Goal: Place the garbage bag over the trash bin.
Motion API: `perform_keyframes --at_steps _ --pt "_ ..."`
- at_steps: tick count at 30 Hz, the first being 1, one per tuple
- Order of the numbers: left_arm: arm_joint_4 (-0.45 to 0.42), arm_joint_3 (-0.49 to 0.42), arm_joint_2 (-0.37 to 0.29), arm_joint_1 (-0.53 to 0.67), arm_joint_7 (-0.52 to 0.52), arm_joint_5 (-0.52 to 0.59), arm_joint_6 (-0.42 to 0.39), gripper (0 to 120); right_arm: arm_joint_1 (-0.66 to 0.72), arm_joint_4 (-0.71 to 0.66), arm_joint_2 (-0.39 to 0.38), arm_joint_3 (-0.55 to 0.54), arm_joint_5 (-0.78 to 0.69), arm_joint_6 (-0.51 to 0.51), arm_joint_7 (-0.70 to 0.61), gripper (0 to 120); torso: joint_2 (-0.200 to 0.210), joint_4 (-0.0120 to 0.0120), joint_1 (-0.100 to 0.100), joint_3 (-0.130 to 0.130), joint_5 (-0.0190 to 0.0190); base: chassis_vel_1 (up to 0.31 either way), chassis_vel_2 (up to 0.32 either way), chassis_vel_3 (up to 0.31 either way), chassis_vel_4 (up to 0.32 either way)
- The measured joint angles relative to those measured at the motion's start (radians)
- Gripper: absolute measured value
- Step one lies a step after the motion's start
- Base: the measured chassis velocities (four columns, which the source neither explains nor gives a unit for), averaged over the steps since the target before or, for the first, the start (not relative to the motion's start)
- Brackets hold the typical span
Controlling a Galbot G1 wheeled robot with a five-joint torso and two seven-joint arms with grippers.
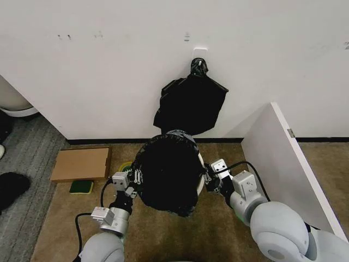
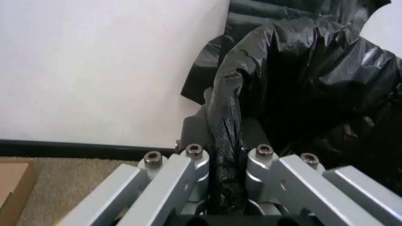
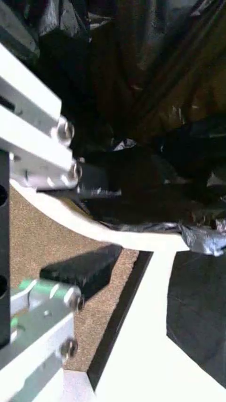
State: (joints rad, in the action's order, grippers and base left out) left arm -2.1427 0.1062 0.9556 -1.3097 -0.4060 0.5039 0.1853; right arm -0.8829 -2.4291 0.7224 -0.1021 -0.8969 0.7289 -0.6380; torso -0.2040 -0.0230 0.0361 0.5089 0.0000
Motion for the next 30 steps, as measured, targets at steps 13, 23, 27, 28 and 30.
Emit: perform_keyframes --at_steps 13,23,27,28,30 --pt "0.0 -0.001 0.002 0.002 0.001 0.003 -0.001 4 -0.014 -0.019 -0.006 0.009 0.016 0.0 0.0 72 0.0 0.0 0.0 0.0 -0.0001 0.0 0.0 0.0 0.0" --pt "-0.001 -0.001 0.004 0.001 0.0 0.004 -0.001 4 -0.028 -0.02 -0.002 0.012 0.017 0.001 -0.003 61 0.0 0.0 0.0 0.0 0.0 0.0 0.0 0.0 0.0" --pt "-0.002 0.0 0.003 0.001 0.0 0.004 -0.001 4 -0.031 -0.018 -0.001 0.011 0.021 0.001 -0.004 46 0.0 0.0 0.0 0.0 0.0 0.0 0.0 0.0 0.0" --pt "-0.002 0.0 0.003 0.001 0.0 0.005 -0.001 4 -0.029 -0.017 -0.001 0.011 0.021 0.001 -0.004 41 0.0 0.0 0.0 0.0 0.0 0.0 0.0 0.0 0.0" --pt "-0.002 0.0 0.003 0.001 0.0 0.005 -0.001 4 -0.027 -0.017 -0.001 0.011 0.021 0.001 -0.004 36 0.0 0.0 0.0 0.0 -0.0001 0.0 0.0 0.0 0.0"
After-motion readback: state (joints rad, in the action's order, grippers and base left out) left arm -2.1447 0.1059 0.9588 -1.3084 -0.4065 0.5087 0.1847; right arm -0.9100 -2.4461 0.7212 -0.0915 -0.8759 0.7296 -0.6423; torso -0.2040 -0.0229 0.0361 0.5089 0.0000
